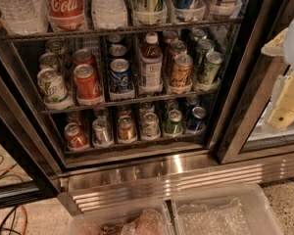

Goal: Pick 7up can from bottom shelf of fridge

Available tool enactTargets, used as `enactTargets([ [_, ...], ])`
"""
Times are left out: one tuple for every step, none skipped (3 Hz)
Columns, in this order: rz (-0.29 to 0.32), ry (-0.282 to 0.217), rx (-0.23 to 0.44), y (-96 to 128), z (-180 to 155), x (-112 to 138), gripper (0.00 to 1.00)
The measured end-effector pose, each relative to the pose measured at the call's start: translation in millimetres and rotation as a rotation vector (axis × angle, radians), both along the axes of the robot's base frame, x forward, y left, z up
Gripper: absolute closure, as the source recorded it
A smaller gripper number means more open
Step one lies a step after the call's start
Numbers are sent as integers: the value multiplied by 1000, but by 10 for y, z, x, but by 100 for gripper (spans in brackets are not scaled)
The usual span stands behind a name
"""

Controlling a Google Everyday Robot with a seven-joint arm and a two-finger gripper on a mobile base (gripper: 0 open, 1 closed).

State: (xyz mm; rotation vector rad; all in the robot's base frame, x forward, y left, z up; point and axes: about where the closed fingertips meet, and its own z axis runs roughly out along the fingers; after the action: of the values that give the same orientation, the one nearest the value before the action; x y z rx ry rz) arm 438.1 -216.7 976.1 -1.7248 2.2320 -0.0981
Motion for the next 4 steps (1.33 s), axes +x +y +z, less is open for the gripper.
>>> enactTargets([
  [2, -5, 3, 8, -4, 8, 0],
  [-6, 6, 57, 62, -241, 37, 0],
  [-2, -7, 48, 98, -278, 42, 0],
  [4, 5, 67, 203, -615, 50, 0],
])
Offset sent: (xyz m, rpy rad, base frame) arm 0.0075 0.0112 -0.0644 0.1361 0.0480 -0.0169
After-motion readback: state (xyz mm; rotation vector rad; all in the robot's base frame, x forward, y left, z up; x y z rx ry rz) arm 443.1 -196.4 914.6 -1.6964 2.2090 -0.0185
